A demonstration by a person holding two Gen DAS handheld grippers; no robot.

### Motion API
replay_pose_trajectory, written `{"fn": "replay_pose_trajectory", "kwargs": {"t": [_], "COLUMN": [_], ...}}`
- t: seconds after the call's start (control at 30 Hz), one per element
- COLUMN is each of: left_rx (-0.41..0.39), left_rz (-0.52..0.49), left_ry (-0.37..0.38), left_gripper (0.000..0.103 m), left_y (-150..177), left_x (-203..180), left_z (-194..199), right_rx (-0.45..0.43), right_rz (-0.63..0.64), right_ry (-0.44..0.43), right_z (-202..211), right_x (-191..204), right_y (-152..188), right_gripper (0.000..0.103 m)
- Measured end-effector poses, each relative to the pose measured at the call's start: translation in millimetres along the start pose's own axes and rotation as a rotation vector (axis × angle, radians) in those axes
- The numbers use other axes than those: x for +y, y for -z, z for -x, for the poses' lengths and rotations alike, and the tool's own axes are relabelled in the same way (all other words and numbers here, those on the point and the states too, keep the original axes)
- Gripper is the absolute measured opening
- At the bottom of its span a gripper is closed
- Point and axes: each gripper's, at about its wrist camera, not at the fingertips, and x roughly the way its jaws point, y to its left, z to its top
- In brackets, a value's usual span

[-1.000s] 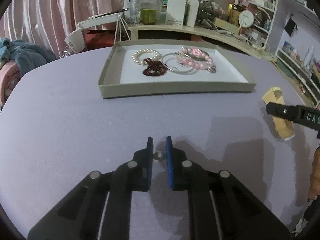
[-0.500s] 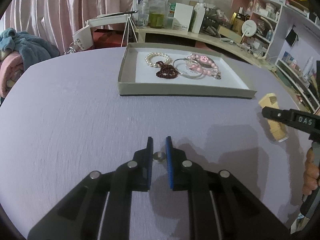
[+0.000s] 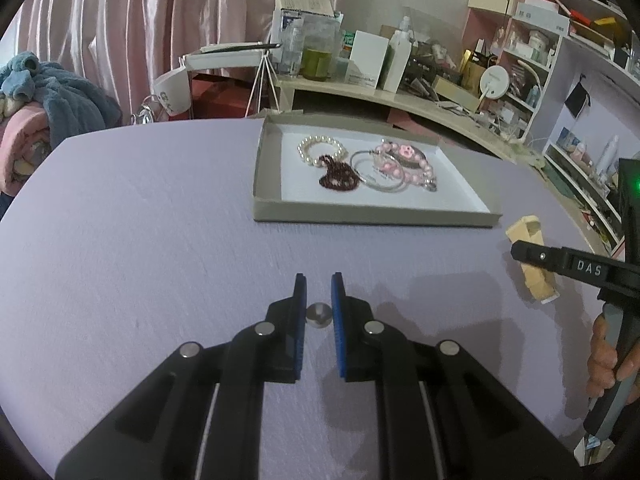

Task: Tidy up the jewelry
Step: 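Carry the watch and pearl earring into the tray and open the left tool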

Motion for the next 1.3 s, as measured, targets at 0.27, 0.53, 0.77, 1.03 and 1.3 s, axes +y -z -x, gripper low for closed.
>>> {"fn": "replay_pose_trajectory", "kwargs": {"t": [0.27, 0.53, 0.77, 1.03, 1.3], "left_rx": [-0.056, -0.127, -0.148, -0.147, -0.113], "left_rz": [-0.009, -0.039, -0.056, -0.063, -0.068], "left_ry": [0.004, 0.004, 0.019, 0.046, 0.058], "left_gripper": [0.012, 0.012, 0.013, 0.012, 0.013], "left_y": [-42, -97, -131, -153, -158], "left_x": [-4, -17, -27, -34, -37], "left_z": [8, 10, 0, -16, -40], "right_rx": [-0.058, -0.124, -0.151, -0.164, -0.152], "right_rz": [0.026, 0.075, 0.112, 0.132, 0.124], "right_ry": [-0.019, -0.027, -0.031, -0.033, -0.027], "right_z": [11, 14, 11, 3, -10], "right_x": [8, 23, 34, 43, 42], "right_y": [-23, -58, -78, -94, -100], "right_gripper": [0.039, 0.039, 0.039, 0.039, 0.039]}}
